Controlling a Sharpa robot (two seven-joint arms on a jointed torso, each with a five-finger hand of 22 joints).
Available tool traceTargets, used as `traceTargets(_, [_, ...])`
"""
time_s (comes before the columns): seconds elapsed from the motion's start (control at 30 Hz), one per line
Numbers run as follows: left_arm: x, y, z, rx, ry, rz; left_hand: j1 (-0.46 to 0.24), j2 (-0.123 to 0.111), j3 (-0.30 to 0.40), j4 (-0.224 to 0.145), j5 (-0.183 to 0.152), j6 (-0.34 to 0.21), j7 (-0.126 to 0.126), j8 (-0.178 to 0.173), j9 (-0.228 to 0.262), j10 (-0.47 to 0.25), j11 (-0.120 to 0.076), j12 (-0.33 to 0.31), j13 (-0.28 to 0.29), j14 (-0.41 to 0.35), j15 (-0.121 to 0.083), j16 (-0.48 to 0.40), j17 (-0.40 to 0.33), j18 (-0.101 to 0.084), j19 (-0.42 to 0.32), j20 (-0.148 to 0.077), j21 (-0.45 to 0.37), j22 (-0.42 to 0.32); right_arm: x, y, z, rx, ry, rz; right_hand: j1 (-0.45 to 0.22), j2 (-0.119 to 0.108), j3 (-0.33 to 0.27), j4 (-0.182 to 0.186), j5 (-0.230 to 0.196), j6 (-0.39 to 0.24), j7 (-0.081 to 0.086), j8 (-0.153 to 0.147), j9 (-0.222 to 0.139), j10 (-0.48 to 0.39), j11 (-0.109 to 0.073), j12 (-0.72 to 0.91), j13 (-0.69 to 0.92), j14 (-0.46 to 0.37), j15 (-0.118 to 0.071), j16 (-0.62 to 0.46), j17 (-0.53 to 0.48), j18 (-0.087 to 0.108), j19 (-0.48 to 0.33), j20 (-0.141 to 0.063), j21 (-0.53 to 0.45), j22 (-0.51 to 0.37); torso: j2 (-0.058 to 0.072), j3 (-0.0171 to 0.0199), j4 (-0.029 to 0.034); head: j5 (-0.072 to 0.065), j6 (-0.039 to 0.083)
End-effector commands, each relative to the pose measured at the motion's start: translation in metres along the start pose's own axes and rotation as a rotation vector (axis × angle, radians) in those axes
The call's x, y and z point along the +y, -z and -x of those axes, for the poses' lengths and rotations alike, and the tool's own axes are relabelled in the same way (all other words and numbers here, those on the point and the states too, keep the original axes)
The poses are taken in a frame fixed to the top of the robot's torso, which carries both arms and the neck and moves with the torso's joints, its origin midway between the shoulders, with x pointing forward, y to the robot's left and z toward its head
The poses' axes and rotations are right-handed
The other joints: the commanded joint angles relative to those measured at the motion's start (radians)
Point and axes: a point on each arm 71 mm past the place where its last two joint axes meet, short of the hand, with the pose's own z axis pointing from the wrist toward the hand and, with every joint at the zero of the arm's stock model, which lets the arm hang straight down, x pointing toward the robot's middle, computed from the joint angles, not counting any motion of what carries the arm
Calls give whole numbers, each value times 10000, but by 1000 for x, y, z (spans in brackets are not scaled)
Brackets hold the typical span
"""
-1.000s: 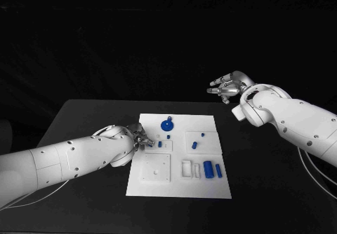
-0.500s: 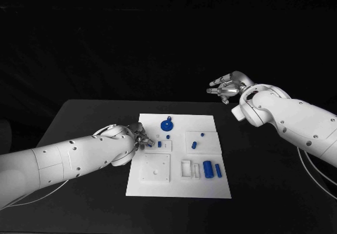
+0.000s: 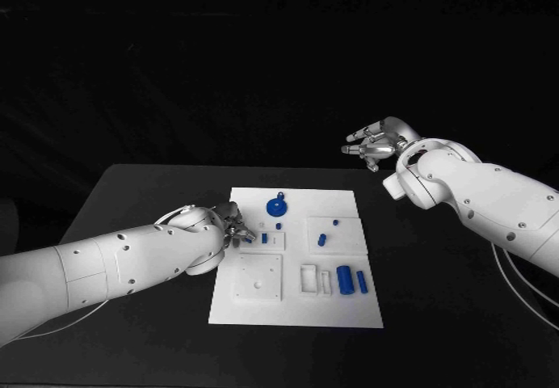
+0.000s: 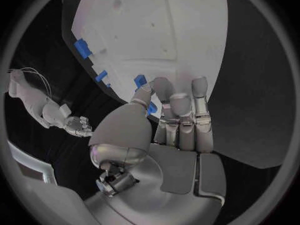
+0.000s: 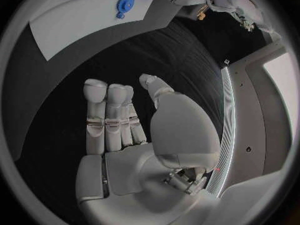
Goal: Assemble the parts on the task board
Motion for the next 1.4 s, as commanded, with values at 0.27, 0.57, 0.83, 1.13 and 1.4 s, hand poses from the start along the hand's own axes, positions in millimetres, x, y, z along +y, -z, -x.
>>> traceTargets(0.27, [-4,0,-10,267,-549,-111,18,150,30,111,-7,1095,-996,64,380,441,-125,241,-3,118,-7,235,262,173,-35,190,222,202,1,0,-1,110,36,80,-101,-31,47,30,45,67,-7,-10,10,-14,-69,5,9,22,-60,-44,12,88,434,-32,26,709,1,6,2,-8,0])
traceTargets(0.57, [-4,0,-10,364,-645,-67,-76,203,240,77,11,1237,-1041,-94,889,437,-141,368,-17,161,-3,394,484,297,-98,309,399,198,1,0,-1,103,38,82,-101,-31,47,30,45,67,-7,-10,10,-14,-69,5,9,22,-60,-44,12,88,434,-32,26,709,-6,4,10,-15,-8])
traceTargets(0.83, [-3,0,-11,537,-746,-13,-233,221,372,219,-5,1389,-1094,-126,1197,433,-163,510,19,198,-7,543,737,393,-132,416,509,197,0,0,-1,93,40,73,-101,-31,47,30,45,67,-7,-10,10,-14,-69,5,9,22,-60,-44,12,88,434,-32,26,709,1,1,10,-12,-31])
traceTargets(1.13, [-1,0,-12,741,-811,62,-342,257,560,264,-8,1515,-1123,-265,1806,431,-176,606,79,223,6,664,1044,511,-181,535,618,195,0,0,-1,90,43,69,-101,-31,47,30,45,67,-7,-10,10,-14,-69,5,9,22,-60,-44,12,88,434,-32,26,709,-5,-9,16,-9,-40])
traceTargets(1.4, [-1,-1,-13,778,-802,65,-411,239,652,258,-35,1727,-1119,-1011,2746,431,-171,606,97,224,6,625,1111,547,-211,562,683,189,0,0,-1,97,42,72,-102,-38,86,32,61,74,-7,-8,11,-9,-73,9,11,29,-61,-43,15,86,437,-34,37,712,-3,-13,6,-4,-39])
